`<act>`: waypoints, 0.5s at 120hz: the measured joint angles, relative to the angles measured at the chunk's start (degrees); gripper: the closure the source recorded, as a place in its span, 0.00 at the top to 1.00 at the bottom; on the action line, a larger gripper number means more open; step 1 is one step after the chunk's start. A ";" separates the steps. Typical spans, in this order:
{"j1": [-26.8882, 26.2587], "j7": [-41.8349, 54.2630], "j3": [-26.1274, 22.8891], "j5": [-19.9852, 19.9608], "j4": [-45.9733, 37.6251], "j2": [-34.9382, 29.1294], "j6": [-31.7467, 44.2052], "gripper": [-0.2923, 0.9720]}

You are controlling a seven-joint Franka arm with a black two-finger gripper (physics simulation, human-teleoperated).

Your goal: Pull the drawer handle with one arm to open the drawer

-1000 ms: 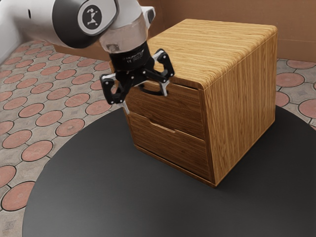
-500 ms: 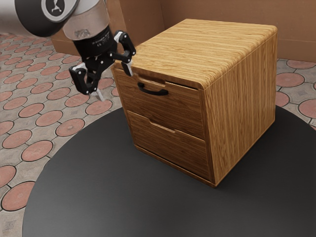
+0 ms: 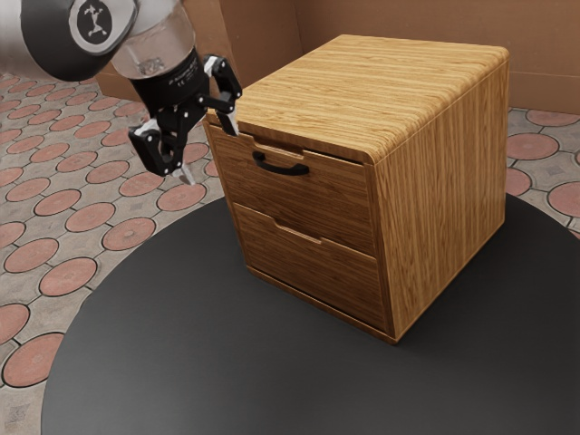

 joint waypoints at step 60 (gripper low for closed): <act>-24.37 -4.80 21.44 -3.68 -20.43 -0.97 27.11 0.76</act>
